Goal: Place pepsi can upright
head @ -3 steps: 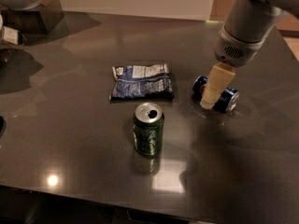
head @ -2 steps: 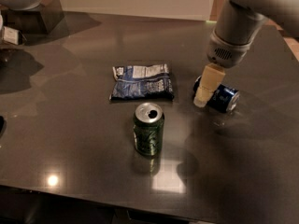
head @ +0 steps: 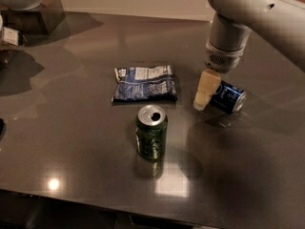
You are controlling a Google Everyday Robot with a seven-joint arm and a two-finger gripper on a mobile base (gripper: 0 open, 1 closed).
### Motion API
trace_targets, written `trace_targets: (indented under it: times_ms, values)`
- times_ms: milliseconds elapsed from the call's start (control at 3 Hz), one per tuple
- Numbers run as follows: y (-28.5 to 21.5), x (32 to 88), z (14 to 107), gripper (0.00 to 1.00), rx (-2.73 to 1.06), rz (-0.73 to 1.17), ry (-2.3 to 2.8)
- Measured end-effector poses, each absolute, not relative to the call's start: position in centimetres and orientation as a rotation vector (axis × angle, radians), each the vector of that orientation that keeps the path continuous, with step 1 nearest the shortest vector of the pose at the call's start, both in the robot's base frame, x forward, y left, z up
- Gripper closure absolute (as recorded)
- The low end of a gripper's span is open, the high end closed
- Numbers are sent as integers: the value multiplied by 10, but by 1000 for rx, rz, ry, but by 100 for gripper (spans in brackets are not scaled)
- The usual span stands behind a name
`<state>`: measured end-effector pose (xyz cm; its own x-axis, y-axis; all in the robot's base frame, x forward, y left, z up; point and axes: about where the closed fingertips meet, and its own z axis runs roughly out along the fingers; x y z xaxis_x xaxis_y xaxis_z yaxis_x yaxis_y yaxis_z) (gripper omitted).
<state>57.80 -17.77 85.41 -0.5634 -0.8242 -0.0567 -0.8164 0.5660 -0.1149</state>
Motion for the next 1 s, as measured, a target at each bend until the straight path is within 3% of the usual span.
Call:
trace_targets:
  times_ms: [333,1000]
  values:
    - [-184,586,846,17,-1388,-137,2733]
    - [-195,589,853,64,-1364,-121,2752]
